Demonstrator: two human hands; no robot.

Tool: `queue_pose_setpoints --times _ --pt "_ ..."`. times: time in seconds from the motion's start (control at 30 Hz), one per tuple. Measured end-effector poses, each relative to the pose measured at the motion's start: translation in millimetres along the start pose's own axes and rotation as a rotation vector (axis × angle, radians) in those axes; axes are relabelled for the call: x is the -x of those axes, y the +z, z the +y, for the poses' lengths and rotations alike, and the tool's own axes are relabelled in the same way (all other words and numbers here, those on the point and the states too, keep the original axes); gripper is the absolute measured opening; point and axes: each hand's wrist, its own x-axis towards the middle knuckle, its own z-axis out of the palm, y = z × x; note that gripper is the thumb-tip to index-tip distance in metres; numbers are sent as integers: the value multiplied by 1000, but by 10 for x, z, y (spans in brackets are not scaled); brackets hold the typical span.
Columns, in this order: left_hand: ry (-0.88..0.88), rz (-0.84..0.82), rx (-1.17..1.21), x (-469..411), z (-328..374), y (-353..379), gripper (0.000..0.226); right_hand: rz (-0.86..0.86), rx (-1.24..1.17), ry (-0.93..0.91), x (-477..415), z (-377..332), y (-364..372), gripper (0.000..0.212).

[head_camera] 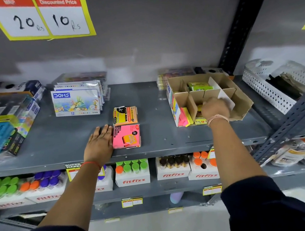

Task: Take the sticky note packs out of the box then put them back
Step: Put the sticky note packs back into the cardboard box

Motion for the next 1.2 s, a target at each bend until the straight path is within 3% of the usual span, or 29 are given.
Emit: queue_pose_setpoints --times 0.07,0.1,0.13,0.2,0.27,0.33,0.5,0.83,0.97,1.07,1.2 --pt "2 -1 1 -1 2 0 49 196 -249 -85 60 -208 -105 37" --pt "4 -1 3 -1 0 0 49 215 -422 -205 125 -364 -135 42" --pt "6 -3 7 -1 -3 1 49 141 -558 -382 225 -534 -148 50" --pt "10 -8 19 -4 -13 2 48 -207 -660 -716 495 -836 -45 72" --pt "14 -7 33 -10 -17 0 48 -517 -522 -902 736 -1006 194 87" --pt "18 3 45 -12 -20 -6 47 -596 -317 -960 836 -1052 437 88" --pt "19 10 44 -7 -28 -5 47 -488 -332 -911 852 -998 680 68" --pt "18 11 117 -3 -39 -9 47 -433 -220 -917 784 -1086 608 60" --pt "-10 122 238 52 38 -11 47 -354 -361 -816 813 -894 592 62" --pt "-39 261 319 103 269 26 48 -212 -501 -707 759 -760 414 60" --pt "154 224 257 80 703 122 48 109 -654 -499 581 -613 57 56"
